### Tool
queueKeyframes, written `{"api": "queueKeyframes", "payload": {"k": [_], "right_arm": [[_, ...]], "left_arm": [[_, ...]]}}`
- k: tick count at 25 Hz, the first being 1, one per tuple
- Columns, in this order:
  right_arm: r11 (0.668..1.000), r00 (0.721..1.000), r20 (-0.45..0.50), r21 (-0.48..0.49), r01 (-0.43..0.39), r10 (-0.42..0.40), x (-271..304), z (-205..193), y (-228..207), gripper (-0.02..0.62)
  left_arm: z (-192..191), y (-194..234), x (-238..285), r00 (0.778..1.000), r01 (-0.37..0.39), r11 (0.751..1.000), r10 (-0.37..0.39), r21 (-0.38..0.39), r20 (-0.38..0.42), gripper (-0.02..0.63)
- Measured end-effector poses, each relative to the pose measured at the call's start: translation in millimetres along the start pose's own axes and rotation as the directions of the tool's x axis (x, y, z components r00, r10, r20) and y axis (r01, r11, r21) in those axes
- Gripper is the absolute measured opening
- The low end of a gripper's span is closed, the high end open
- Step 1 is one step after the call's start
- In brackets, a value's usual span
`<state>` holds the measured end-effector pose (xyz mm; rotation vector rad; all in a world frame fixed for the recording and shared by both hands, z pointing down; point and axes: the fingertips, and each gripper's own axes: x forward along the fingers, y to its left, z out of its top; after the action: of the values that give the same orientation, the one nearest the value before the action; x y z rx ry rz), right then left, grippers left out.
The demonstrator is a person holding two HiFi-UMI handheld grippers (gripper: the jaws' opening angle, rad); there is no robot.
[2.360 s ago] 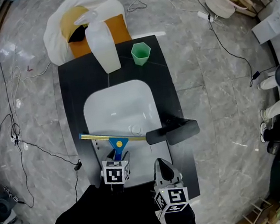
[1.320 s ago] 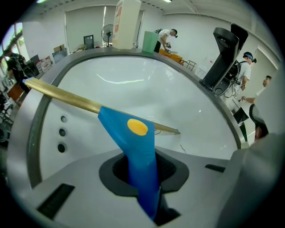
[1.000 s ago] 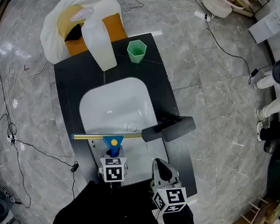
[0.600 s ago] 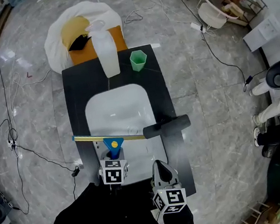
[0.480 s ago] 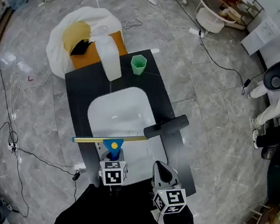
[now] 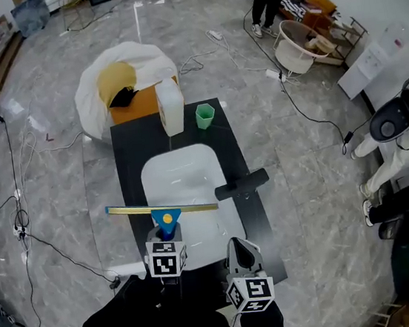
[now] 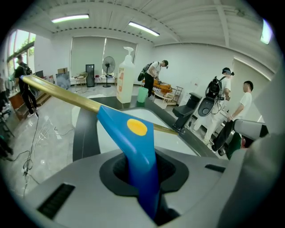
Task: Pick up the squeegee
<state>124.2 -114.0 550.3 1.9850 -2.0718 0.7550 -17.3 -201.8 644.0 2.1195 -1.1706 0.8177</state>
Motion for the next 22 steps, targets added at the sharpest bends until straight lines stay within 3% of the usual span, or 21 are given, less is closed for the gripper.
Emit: {"api": "queueKeyframes", "payload": {"k": [9, 22], "right_arm": [[0.999, 0.995, 0.098, -0.015, 0.029, -0.027, -62, 16, 47, 0.015], [0.997, 0.966, 0.246, -0.001, 0.081, -0.078, -143, 36, 90, 0.015]], "left_arm": [[17, -2, -96, 0.991, 0.042, 0.998, -0.048, 0.049, 0.128, 0.067], [26, -19, -222, 0.946, 0.113, 0.979, -0.159, 0.172, 0.284, 0.067]]}}
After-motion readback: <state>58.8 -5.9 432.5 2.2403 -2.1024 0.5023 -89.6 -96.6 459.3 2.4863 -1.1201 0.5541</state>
